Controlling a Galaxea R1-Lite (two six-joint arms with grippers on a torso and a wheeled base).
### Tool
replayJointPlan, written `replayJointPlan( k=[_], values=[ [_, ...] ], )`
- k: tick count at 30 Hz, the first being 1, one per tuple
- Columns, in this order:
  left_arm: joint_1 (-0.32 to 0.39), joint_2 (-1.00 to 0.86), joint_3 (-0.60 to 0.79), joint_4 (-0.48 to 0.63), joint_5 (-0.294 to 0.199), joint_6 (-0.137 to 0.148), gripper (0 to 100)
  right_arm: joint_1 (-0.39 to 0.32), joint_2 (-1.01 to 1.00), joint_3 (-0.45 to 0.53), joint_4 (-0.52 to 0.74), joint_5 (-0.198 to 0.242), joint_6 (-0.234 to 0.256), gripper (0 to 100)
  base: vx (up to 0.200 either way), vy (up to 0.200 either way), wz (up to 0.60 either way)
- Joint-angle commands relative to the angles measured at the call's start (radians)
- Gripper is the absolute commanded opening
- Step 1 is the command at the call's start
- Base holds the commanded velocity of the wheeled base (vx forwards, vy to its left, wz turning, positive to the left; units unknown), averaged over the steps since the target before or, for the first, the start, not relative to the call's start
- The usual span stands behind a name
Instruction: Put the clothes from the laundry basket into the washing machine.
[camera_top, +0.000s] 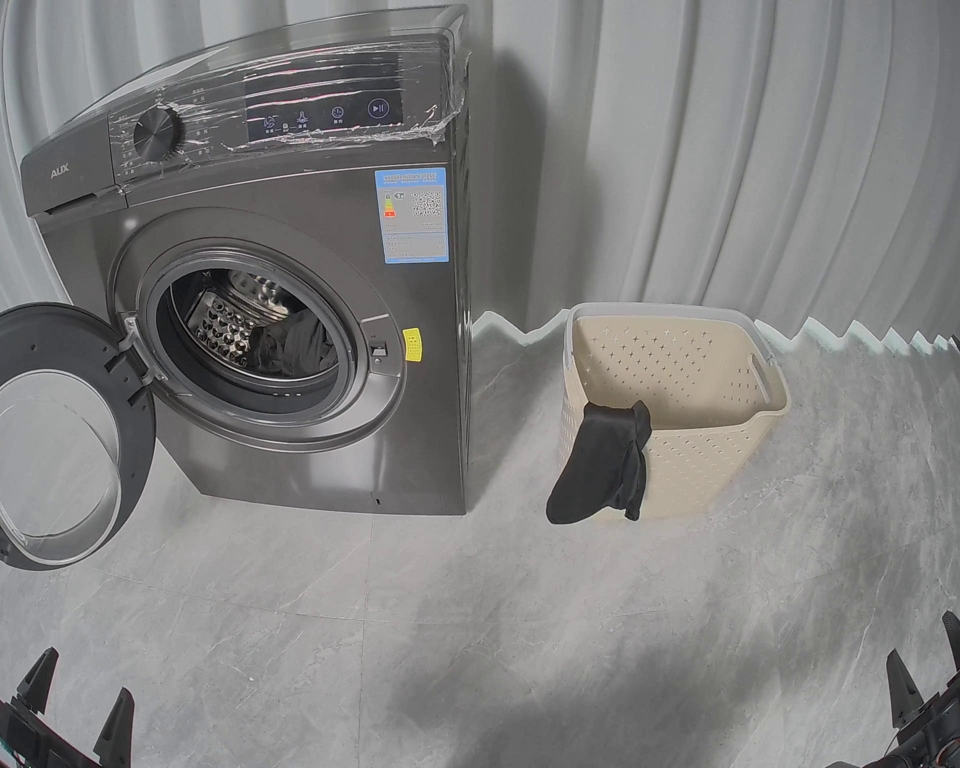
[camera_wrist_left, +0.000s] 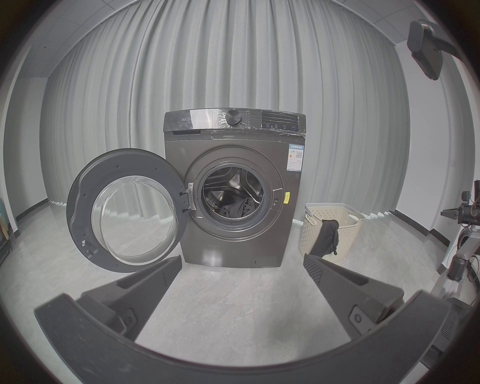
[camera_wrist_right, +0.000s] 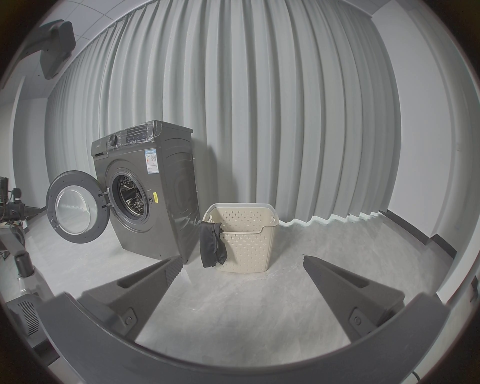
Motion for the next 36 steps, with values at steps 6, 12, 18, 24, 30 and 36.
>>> replayJointPlan(
  k=[6, 12, 18, 24, 30, 36],
  values=[
    [0.000, -0.013, 0.015, 0.000, 0.001, -0.003, 100, 0.000, -0.013, 0.018, 0.000, 0.000, 0.000, 100, 0.000, 0.000, 0.00],
    [0.000, -0.013, 0.015, 0.000, 0.001, 0.000, 100, 0.000, -0.013, 0.018, 0.000, 0.000, -0.001, 100, 0.000, -0.033, 0.00],
    [0.000, -0.013, 0.015, 0.000, 0.001, 0.000, 100, -0.003, -0.011, 0.018, -0.002, 0.000, -0.001, 100, 0.000, -0.200, 0.00],
    [0.000, -0.013, 0.015, 0.000, 0.002, 0.002, 100, 0.000, -0.013, 0.018, -0.002, -0.007, 0.000, 100, 0.000, -0.200, 0.00],
    [0.000, -0.013, 0.016, 0.000, -0.001, 0.012, 100, -0.002, -0.011, 0.018, -0.002, -0.003, 0.000, 100, 0.000, -0.067, 0.00],
    [0.000, -0.013, 0.016, 0.000, -0.001, 0.009, 100, -0.003, -0.013, 0.018, -0.003, -0.003, -0.001, 100, 0.033, 0.000, 0.00]
  ],
)
